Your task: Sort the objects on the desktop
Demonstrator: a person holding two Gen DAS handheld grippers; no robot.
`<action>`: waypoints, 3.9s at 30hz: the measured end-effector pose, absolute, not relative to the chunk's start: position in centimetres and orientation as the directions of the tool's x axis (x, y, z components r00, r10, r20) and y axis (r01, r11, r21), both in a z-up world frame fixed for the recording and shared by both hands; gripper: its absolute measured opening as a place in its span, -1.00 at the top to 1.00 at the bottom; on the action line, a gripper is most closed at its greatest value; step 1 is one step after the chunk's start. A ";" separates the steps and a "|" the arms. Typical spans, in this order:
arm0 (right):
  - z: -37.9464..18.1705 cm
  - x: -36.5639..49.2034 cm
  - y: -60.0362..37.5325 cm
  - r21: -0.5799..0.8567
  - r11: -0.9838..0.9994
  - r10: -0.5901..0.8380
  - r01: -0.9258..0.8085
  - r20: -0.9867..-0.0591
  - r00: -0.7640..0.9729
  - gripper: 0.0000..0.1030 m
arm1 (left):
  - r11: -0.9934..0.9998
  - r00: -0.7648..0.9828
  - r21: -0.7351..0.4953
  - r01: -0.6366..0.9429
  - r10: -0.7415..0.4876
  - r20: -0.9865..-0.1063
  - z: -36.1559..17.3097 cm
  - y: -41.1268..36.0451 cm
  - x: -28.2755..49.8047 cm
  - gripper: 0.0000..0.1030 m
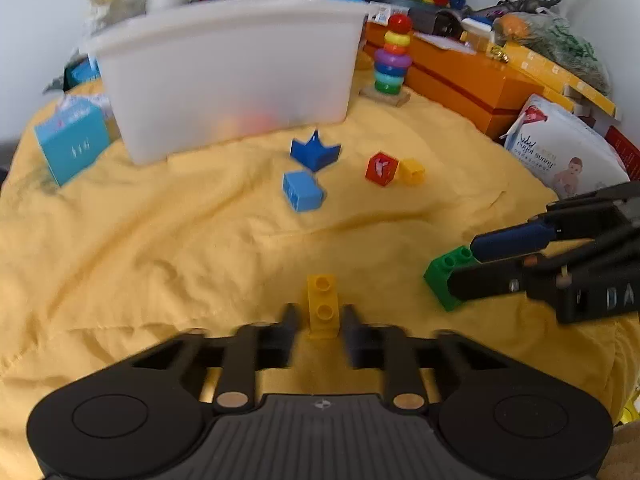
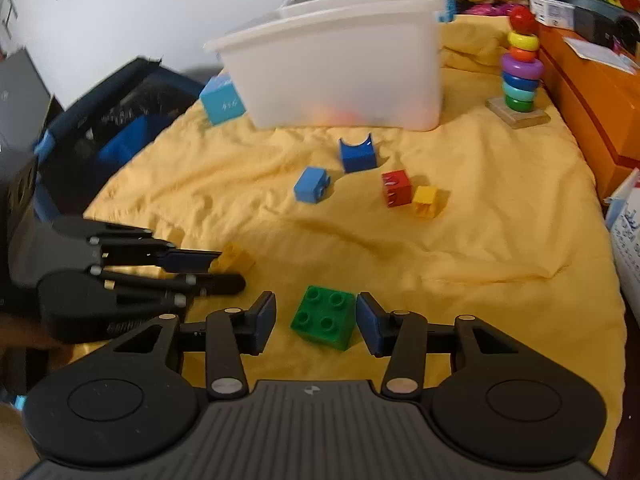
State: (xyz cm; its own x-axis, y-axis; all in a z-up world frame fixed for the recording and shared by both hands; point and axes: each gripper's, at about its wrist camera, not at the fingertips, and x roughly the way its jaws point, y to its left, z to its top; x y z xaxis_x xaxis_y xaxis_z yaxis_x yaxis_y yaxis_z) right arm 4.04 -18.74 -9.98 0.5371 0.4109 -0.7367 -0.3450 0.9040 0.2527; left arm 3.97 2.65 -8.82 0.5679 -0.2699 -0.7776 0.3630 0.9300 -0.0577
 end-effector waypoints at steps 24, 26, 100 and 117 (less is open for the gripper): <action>1.8 13.3 -17.6 0.158 0.919 0.392 -0.361 -0.463 0.795 0.22 | 0.938 0.824 -0.058 0.342 -0.329 -0.462 7.0 7.2 12.4 0.66; 3.1 16.3 -16.6 0.152 0.924 0.382 -0.351 -0.431 0.818 0.22 | 0.949 0.854 -0.021 0.314 -0.292 -0.430 8.2 7.1 14.5 0.66; -11.0 11.6 -18.4 -0.036 0.955 0.185 -0.295 -0.705 0.684 0.34 | 0.926 0.601 -0.053 0.373 -0.285 -0.747 -7.6 2.5 5.4 0.41; -10.9 5.1 -17.5 -0.004 0.907 0.271 -0.421 -0.759 0.592 0.61 | 0.878 0.653 0.191 0.438 -0.165 -0.739 -8.3 0.3 2.6 0.25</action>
